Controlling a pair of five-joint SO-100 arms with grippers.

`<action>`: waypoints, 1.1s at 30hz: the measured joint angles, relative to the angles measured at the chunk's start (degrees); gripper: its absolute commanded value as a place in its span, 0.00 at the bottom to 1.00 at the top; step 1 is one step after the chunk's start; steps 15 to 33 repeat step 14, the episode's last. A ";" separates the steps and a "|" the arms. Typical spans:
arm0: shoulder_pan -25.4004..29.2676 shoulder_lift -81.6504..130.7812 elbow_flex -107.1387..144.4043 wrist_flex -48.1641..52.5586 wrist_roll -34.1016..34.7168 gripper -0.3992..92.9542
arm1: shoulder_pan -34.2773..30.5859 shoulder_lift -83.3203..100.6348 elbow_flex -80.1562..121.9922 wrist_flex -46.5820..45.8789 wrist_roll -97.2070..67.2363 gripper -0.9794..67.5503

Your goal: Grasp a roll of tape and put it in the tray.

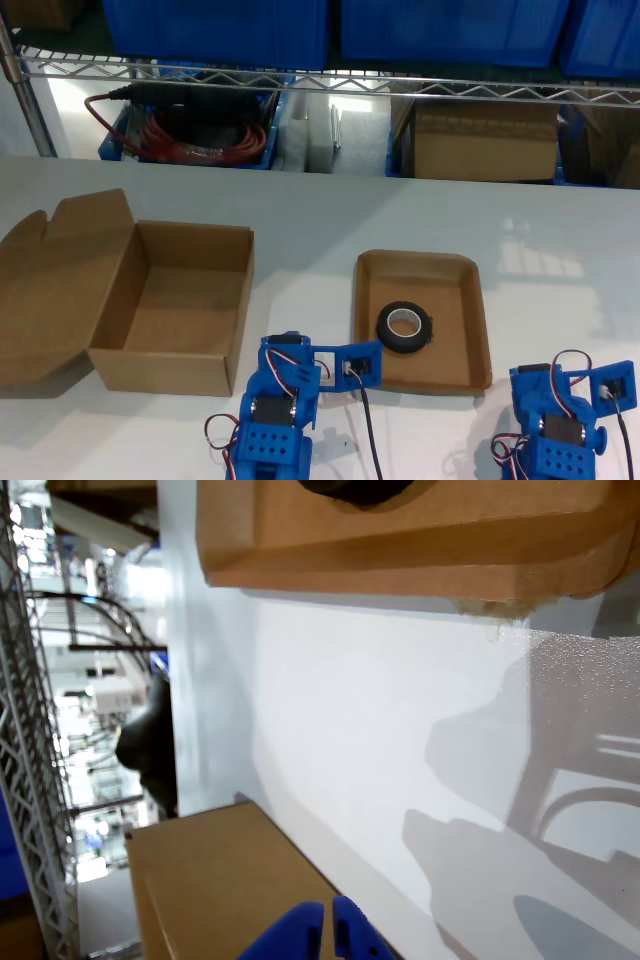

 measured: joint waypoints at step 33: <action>0.00 0.00 0.00 0.00 0.00 0.01 | 0.00 0.00 0.00 0.26 0.35 0.02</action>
